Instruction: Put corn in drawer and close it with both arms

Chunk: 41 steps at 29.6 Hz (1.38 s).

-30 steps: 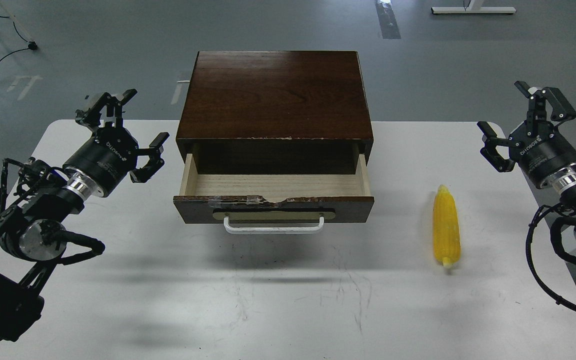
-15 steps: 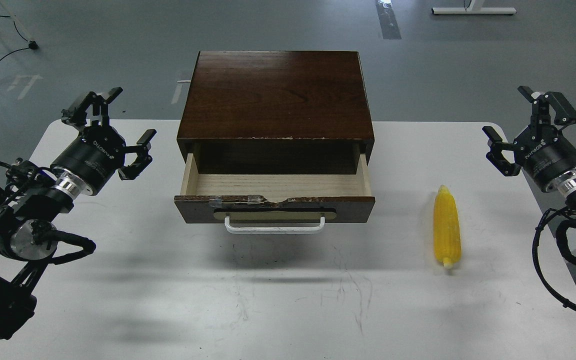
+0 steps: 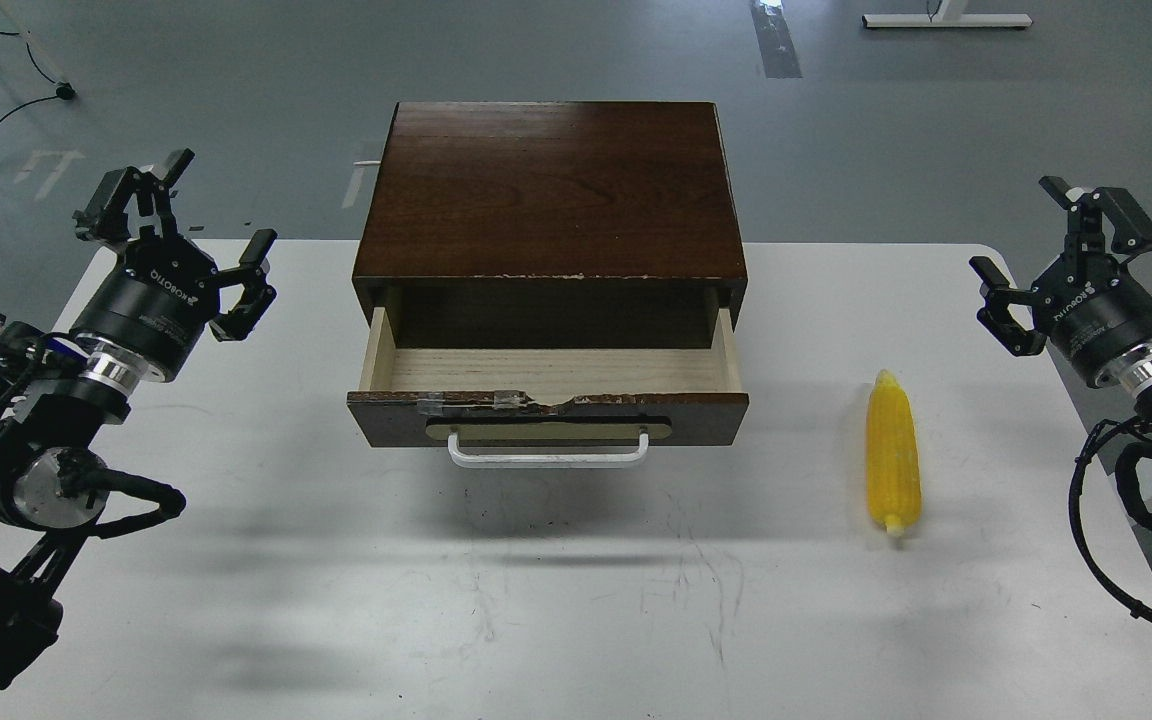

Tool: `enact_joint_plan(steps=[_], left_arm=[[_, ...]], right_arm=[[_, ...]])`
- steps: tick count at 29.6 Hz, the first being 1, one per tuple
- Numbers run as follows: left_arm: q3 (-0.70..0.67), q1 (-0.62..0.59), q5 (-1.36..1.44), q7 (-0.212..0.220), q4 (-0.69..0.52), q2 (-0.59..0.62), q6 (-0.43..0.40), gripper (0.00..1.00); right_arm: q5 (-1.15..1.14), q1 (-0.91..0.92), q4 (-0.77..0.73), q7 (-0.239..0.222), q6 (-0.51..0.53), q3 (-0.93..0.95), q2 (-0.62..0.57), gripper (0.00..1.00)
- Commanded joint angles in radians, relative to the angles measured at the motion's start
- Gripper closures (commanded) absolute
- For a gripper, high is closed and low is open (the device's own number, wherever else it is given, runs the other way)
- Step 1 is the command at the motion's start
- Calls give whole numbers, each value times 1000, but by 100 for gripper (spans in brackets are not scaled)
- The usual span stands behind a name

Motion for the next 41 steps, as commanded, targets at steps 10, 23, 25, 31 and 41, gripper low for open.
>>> enact_joint_plan(steps=[10,23,25,31,41], left_arm=[[-2,6,8,-1,-26,-1,1,0],[-2,14,10,-1,-37,2,1,0],[-2,14,10,-1,-35,2,2,0],[-2,12,10,-1,-37,0,2,0],[-3,12,10,-1,-37,-1,4,0]], right_arm=[[-818,137,159,0,-20,-6,-250,0],[-1105,123,69,0,-279,-400,-175,0],[-1118,122,60,0,-278,-406,-162,0],[-1129,115,37,0,-278,-409,-117,0],[-1129,131,-18,0,-278,-481,1,1]])
